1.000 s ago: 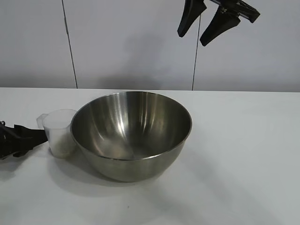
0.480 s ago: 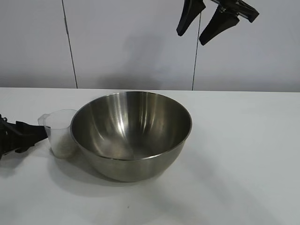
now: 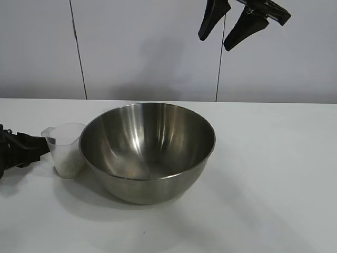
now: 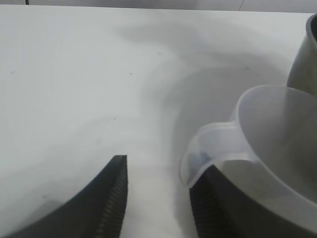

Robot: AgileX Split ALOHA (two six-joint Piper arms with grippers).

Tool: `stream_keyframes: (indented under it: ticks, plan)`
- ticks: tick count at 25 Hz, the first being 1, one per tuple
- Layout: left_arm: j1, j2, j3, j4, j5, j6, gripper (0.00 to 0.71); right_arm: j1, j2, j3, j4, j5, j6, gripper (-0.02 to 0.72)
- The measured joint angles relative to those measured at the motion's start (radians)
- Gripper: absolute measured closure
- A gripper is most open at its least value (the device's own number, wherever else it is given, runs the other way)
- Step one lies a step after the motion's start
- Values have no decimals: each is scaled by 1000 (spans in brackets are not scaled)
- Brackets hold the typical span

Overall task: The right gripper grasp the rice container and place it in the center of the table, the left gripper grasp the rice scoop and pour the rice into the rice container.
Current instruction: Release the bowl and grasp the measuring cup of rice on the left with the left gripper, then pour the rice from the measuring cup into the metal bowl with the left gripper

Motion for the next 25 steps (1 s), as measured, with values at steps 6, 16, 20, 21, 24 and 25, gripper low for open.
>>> stream_keyframes:
  ticks: [6, 16, 20, 21, 24, 25]
  plan:
    - [0, -30, 0, 24, 5, -26, 677, 0, 0, 0, 1, 0, 0, 324]
    - [0, -133, 0, 54, 7, -130, 701, 0, 0, 0, 2, 0, 0, 324]
    - [0, -189, 0, 111, 9, -149, 701, 0, 0, 0, 2, 0, 0, 324]
    - [0, -214, 0, 128, 11, -150, 701, 0, 0, 0, 2, 0, 0, 324]
    - [0, -310, 0, 188, 38, -154, 701, 0, 0, 0, 2, 0, 0, 324]
    - [0, -351, 0, 210, 62, -154, 701, 0, 0, 0, 2, 0, 0, 324]
